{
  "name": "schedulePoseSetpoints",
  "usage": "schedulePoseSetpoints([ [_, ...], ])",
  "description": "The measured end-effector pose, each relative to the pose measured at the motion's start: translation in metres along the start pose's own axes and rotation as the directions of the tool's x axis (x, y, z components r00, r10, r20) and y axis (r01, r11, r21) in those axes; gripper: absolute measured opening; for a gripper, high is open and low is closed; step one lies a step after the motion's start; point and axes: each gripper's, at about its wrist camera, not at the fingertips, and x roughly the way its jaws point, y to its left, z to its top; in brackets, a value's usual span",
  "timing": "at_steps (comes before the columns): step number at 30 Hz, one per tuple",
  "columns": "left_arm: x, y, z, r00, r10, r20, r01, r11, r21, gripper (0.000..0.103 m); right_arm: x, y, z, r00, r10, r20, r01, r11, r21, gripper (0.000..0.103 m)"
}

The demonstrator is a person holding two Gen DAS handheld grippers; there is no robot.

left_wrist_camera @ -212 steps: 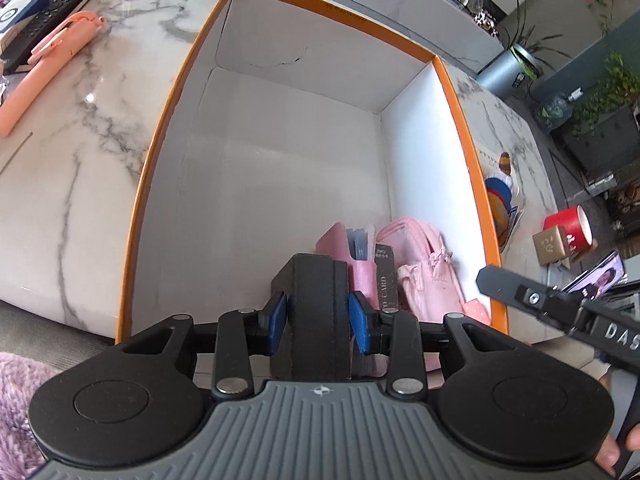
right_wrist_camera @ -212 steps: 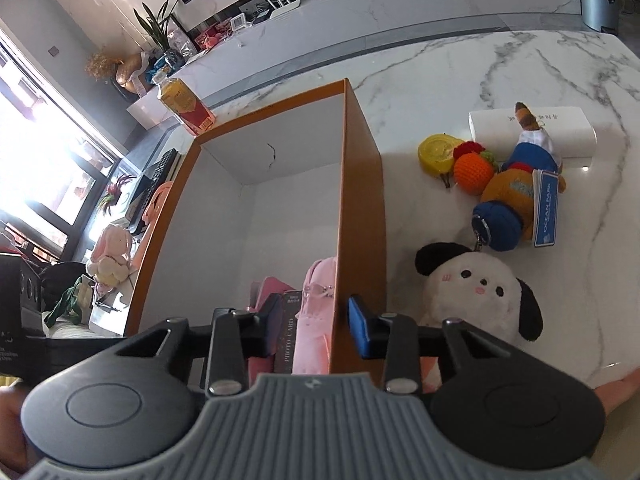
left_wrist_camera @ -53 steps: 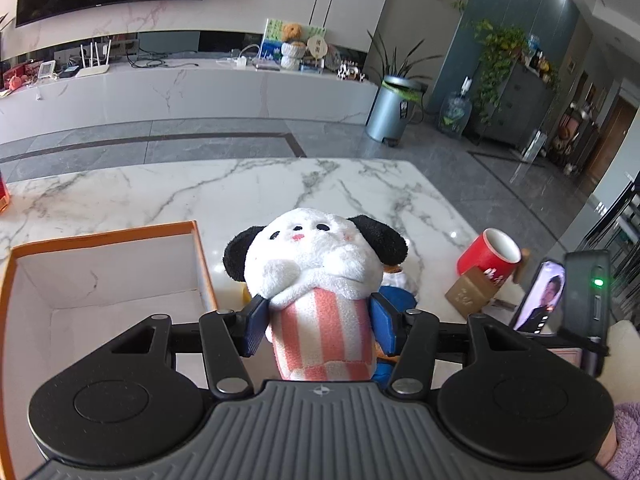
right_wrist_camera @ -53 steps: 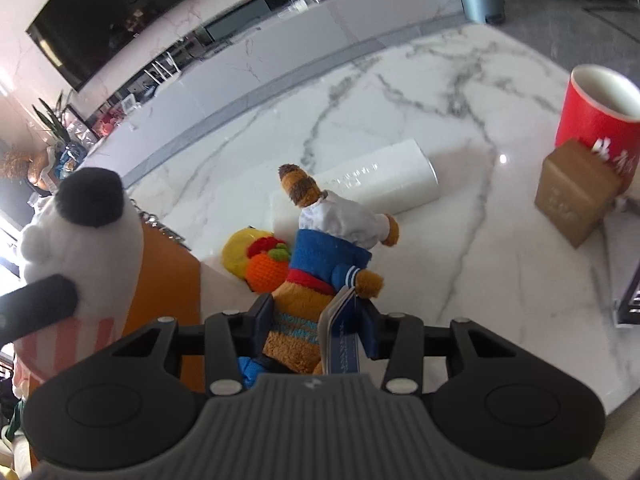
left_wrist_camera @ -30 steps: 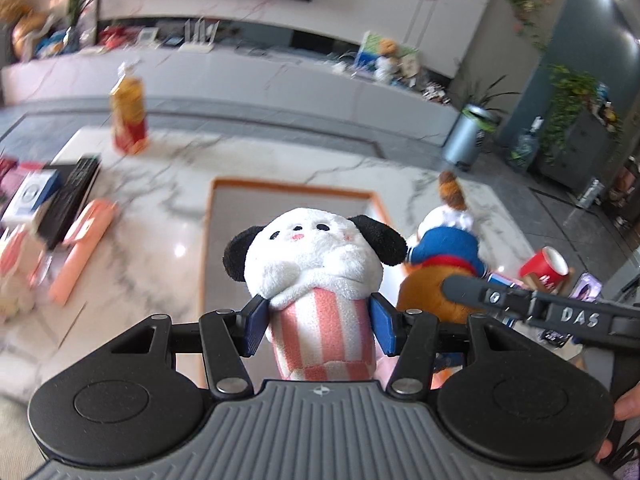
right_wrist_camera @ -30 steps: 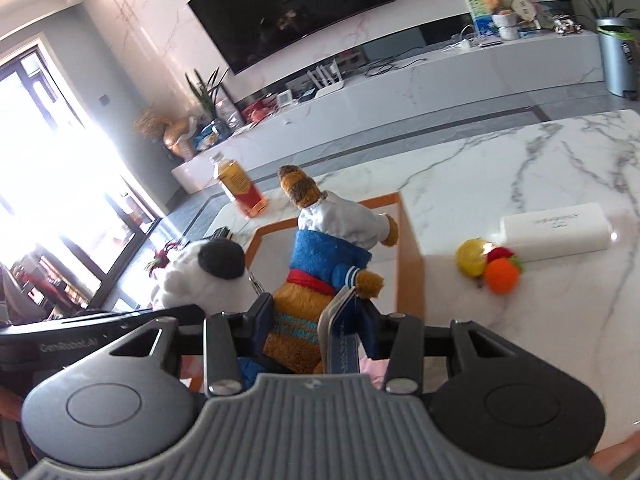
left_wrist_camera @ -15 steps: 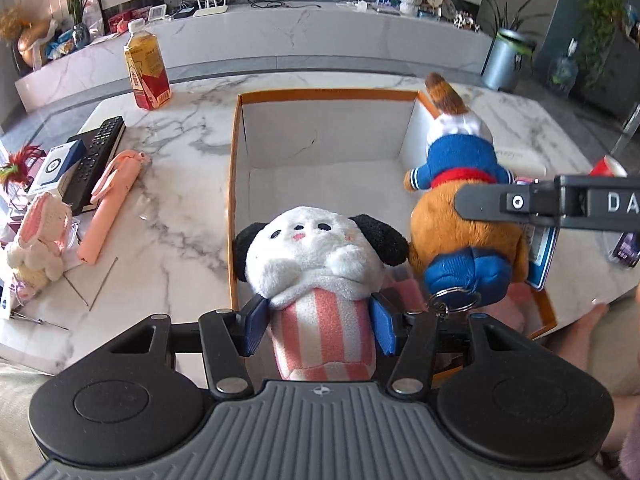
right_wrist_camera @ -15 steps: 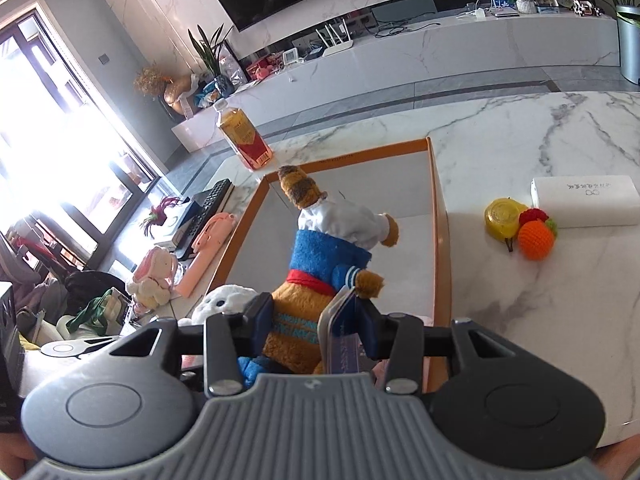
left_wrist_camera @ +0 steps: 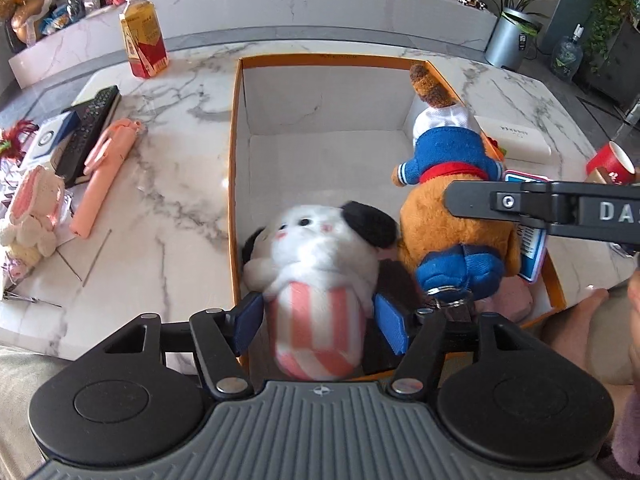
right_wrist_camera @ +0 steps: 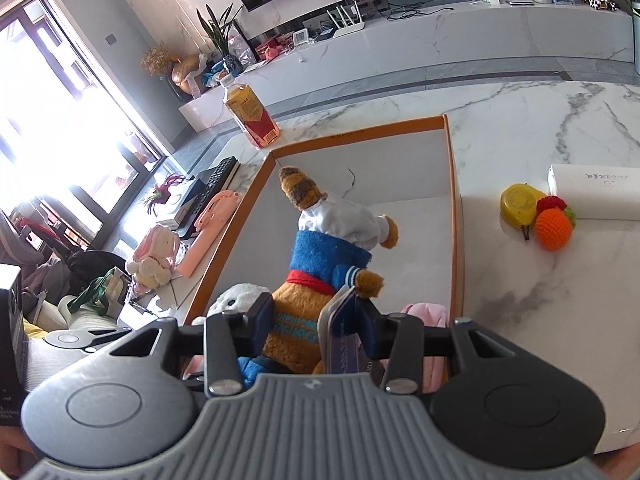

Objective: Organize objects
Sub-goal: 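Carry the dog plush and duck plush over the box and lower them inside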

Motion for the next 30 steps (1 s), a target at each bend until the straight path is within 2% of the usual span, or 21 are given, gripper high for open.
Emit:
schedulePoseSetpoints([
  [4, -0.008, 0.005, 0.000, 1.000, -0.018, -0.002, 0.018, 1.000, -0.007, 0.069, 0.005, -0.001, -0.002, 1.000, -0.005, -0.018, 0.005, 1.000, 0.000, 0.046],
  [12, -0.007, 0.002, 0.027, 0.999, -0.021, 0.048, 0.019, 0.999, 0.041, 0.046, 0.006, 0.005, 0.004, 0.999, -0.013, -0.033, 0.011, 0.998, -0.065, 0.046],
  [16, 0.013, -0.004, 0.034, 0.999, -0.033, 0.021, 0.032, 0.997, 0.066, 0.039, 0.008, 0.010, 0.009, 0.998, -0.015, -0.055, 0.008, 0.992, -0.128, 0.046],
  [18, 0.023, -0.004, 0.032, 1.000, -0.016, -0.003, 0.016, 0.998, 0.068, 0.034, 0.011, 0.010, 0.010, 0.997, -0.015, -0.071, 0.004, 0.989, -0.151, 0.046],
  [21, 0.032, -0.002, 0.024, 0.999, -0.013, -0.037, 0.015, 0.998, 0.063, 0.032, 0.017, 0.010, 0.012, 0.995, -0.014, -0.100, -0.005, 0.983, -0.184, 0.046],
  [23, 0.033, 0.001, 0.020, 0.998, -0.025, -0.056, 0.029, 0.998, 0.061, 0.031, 0.019, 0.011, 0.015, 0.993, -0.012, -0.117, -0.014, 0.975, -0.222, 0.046],
  [24, 0.034, 0.003, 0.018, 0.996, -0.041, -0.075, 0.045, 0.998, 0.051, 0.024, 0.019, 0.012, 0.016, 0.992, -0.013, -0.123, -0.017, 0.970, -0.243, 0.046],
  [27, 0.031, 0.006, 0.017, 0.995, -0.064, -0.076, 0.067, 0.997, 0.046, 0.024, 0.018, 0.017, 0.027, 0.993, -0.018, -0.120, -0.022, 0.946, -0.322, 0.046],
  [30, 0.028, 0.011, 0.019, 0.993, -0.101, -0.067, 0.103, 0.994, 0.024, 0.027, 0.017, 0.027, 0.041, 0.994, -0.027, -0.105, -0.020, 0.903, -0.429, 0.046],
])
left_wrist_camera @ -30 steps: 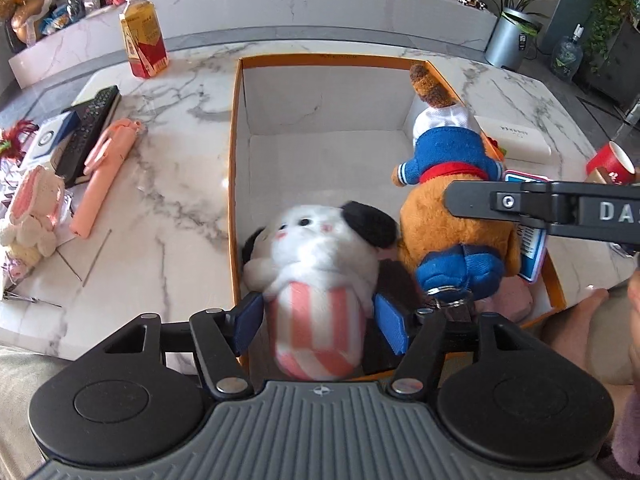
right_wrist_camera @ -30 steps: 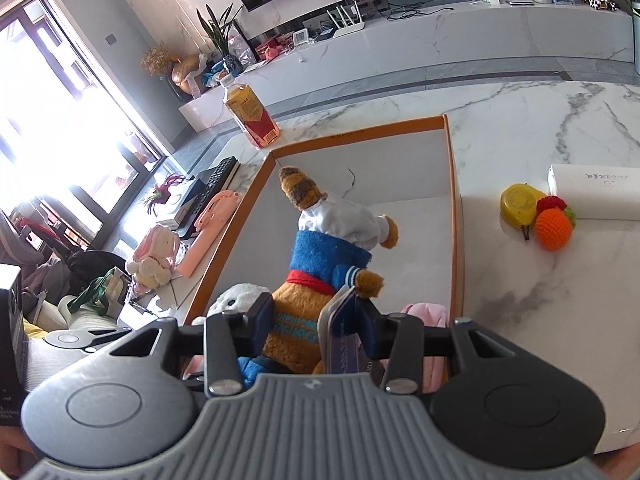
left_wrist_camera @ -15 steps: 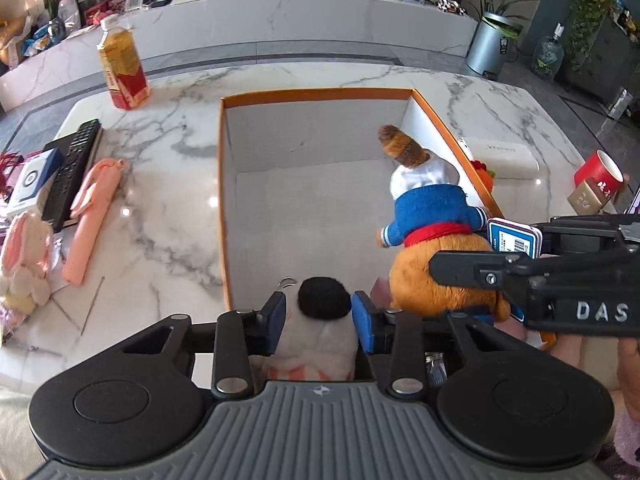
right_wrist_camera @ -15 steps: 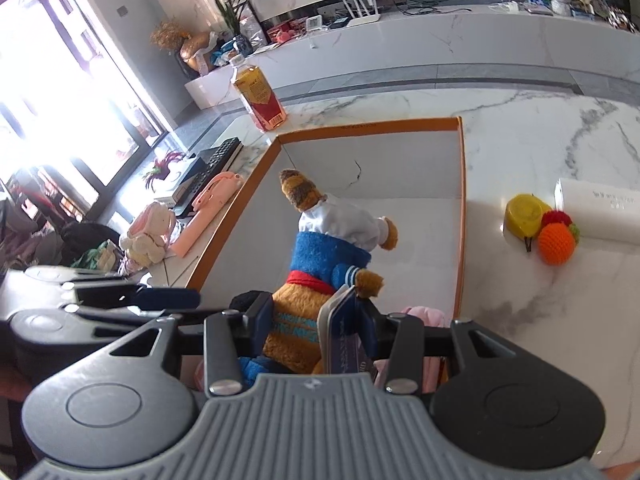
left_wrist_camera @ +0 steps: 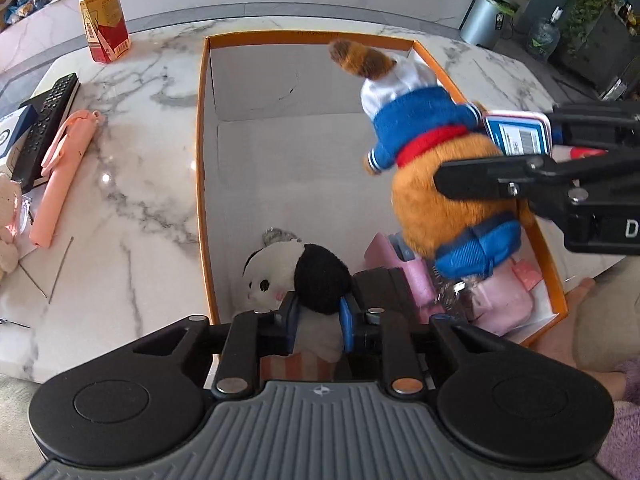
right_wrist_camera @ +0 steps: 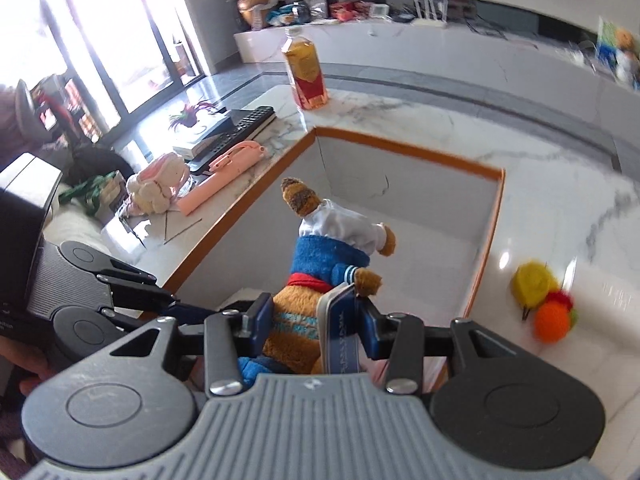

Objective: Organize objects
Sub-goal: 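Carry the dog plush and duck plush over the box and lower them inside, then open the left gripper while the right lowers the duck plush and releases it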

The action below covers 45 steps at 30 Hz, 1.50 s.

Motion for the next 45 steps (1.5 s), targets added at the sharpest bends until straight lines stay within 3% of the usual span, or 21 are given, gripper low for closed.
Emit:
schedulePoseSetpoints([
  [3, -0.011, 0.007, 0.005, 0.998, -0.053, 0.042, 0.054, 0.998, -0.025, 0.028, 0.002, 0.007, 0.013, 1.000, -0.018, 0.007, 0.019, 0.990, -0.140, 0.046],
  [10, -0.046, 0.034, 0.031, 0.973, -0.035, 0.227, 0.057, 0.994, -0.091, 0.028, 0.035, 0.018, 0.028, 0.998, -0.044, -0.053, 0.016, 0.895, -0.446, 0.046],
  [14, -0.048, 0.048, 0.042, 0.963, -0.016, 0.268, 0.052, 0.990, -0.128, 0.034, 0.056, 0.024, 0.027, 0.993, -0.086, -0.081, 0.013, 0.765, -0.643, 0.046],
  [18, -0.036, 0.057, 0.047, 0.966, -0.019, 0.257, 0.060, 0.986, -0.153, 0.035, 0.073, 0.027, 0.020, 0.982, -0.105, -0.156, -0.060, 0.614, -0.787, 0.046],
  [23, -0.022, 0.065, 0.046, 0.970, -0.031, 0.243, 0.078, 0.980, -0.185, 0.042, 0.090, 0.022, 0.021, 0.962, -0.068, -0.265, -0.190, 0.532, -0.825, 0.046],
  [27, -0.015, 0.072, 0.044, 0.973, -0.036, 0.227, 0.084, 0.975, -0.205, 0.043, 0.100, 0.021, 0.014, 0.937, -0.083, -0.341, -0.280, 0.406, -0.870, 0.047],
  [31, -0.011, 0.076, 0.042, 0.975, -0.044, 0.218, 0.093, 0.972, -0.217, 0.043, 0.106, 0.021, 0.010, 0.912, -0.080, -0.403, -0.358, 0.328, -0.874, 0.047],
  [34, -0.009, 0.076, 0.042, 0.975, -0.054, 0.215, 0.102, 0.971, -0.218, 0.043, 0.113, 0.021, 0.010, 0.900, -0.097, -0.426, -0.380, 0.308, -0.872, 0.047],
  [37, -0.008, 0.075, 0.042, 0.975, -0.061, 0.214, 0.108, 0.971, -0.215, 0.043, 0.115, 0.024, 0.003, 0.892, -0.106, -0.440, -0.405, 0.246, -0.881, 0.048],
  [40, -0.008, 0.074, 0.041, 0.975, -0.067, 0.213, 0.113, 0.970, -0.214, 0.043, 0.118, 0.026, -0.001, 0.880, -0.117, -0.460, -0.427, 0.231, -0.874, 0.049],
  [42, -0.008, 0.073, 0.041, 0.975, -0.069, 0.210, 0.114, 0.970, -0.213, 0.043, 0.115, 0.026, -0.004, 0.882, -0.108, -0.459, -0.433, 0.200, -0.879, 0.049],
  [45, -0.009, 0.073, 0.039, 0.975, -0.068, 0.211, 0.114, 0.970, -0.213, 0.043, 0.113, 0.027, -0.003, 0.884, -0.110, -0.453, -0.425, 0.211, -0.880, 0.049],
])
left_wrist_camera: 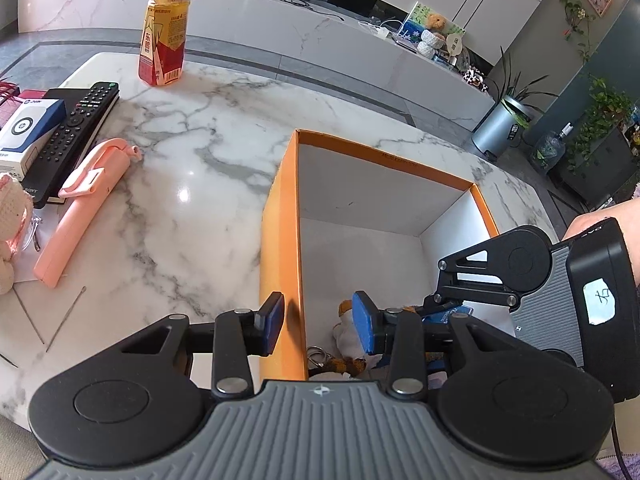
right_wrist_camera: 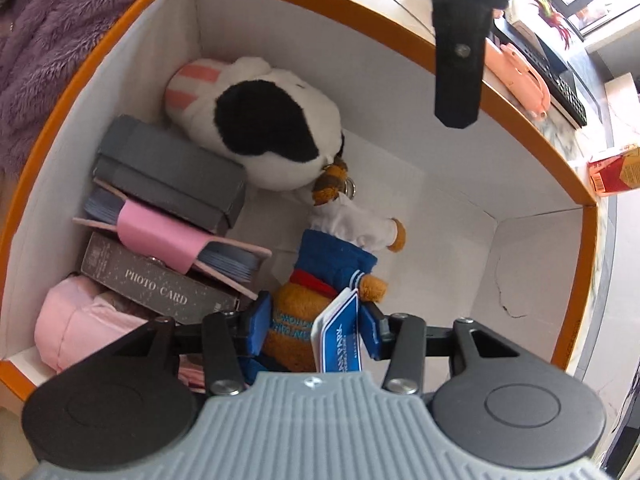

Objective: Organize objects
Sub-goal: 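Open the left gripper while the right lowers the duck plush and releases it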

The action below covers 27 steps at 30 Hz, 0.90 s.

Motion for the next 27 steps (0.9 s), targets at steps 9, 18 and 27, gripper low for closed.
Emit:
schedulePoseSetpoints([
  [9, -0.006, -0.005, -0.002, 1.000, -0.005, 0.012, 0.005, 1.000, 0.008, 0.045, -0.006, 0.022, 0.008, 0.999, -0.042, -0.021, 0.037, 0.984, -0.176, 0.048],
  [18, -0.010, -0.005, -0.005, 1.000, 0.010, 0.018, -0.010, 1.000, 0.019, 0.045, -0.016, 0.021, 0.012, 0.991, -0.120, -0.067, 0.104, 0.972, -0.209, 0.047],
  [27, -0.015, -0.001, -0.005, 1.000, 0.008, 0.030, -0.008, 1.000, 0.009, 0.045, -0.027, 0.037, 0.019, 0.971, -0.164, -0.174, 0.081, 0.910, -0.407, 0.046],
])
